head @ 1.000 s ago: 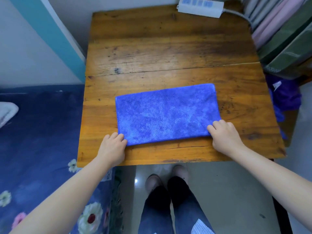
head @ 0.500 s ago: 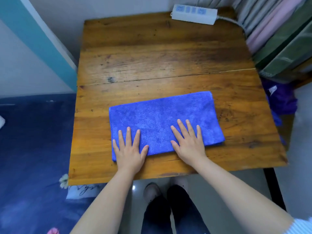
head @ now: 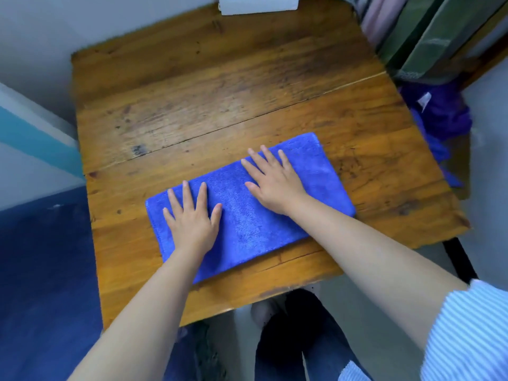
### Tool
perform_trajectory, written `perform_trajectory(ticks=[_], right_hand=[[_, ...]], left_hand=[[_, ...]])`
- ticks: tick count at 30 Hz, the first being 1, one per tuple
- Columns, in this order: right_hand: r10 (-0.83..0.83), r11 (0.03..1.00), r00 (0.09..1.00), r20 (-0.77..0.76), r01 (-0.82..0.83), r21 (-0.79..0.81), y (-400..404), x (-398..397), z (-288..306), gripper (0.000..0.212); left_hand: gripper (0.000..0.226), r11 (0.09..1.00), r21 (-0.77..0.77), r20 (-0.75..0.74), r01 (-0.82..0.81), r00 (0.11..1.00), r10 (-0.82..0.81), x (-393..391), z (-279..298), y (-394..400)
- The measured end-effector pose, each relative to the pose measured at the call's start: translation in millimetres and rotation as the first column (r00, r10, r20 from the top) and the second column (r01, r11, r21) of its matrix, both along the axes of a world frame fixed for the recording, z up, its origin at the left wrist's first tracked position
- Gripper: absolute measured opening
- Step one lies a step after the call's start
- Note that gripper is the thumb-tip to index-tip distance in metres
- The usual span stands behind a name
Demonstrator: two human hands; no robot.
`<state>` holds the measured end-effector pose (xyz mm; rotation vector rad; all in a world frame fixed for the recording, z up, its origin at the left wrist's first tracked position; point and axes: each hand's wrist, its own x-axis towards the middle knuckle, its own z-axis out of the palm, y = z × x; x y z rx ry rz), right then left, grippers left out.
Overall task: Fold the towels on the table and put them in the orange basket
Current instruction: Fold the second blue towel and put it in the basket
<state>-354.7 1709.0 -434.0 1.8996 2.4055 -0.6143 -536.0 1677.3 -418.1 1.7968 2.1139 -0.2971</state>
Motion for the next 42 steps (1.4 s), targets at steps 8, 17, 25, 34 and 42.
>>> perform_trajectory(ticks=[8,17,25,34,42], right_hand=[[-0.474,0.88,0.88,0.04,0.472,0.045,16.6,102.9,6.6,0.053],[-0.549,0.829,0.835,0.017,0.548,-0.11,-75.1,83.9,42.3,0.057],[-0.707,0.676,0.705,-0.062,0.648,-0.351,-74.2,79.4,42.5,0.071],[-0.717,0.671,0.697,-0.035,0.675,-0.307,-63.9,96.0,45.8,0.051],[-0.656,0.716,0.751,-0.075,0.588,-0.377,-36.1,105.3,45.5,0.033]], left_hand=[[0.059,0.999,0.029,-0.057,0.021,0.998,-0.019,11.1,-3.5,-1.2],[0.035,0.911,0.157,0.085,0.381,0.914,-0.397,119.9,23.7,67.4],[0.05,0.972,-0.176,0.471,0.154,0.881,-0.055,195.1,30.2,121.7],[0.026,0.879,-0.367,0.46,0.305,0.881,-0.114,204.6,54.9,144.3],[0.029,0.807,-0.292,0.57,0.513,0.771,-0.283,167.1,83.1,161.2]])
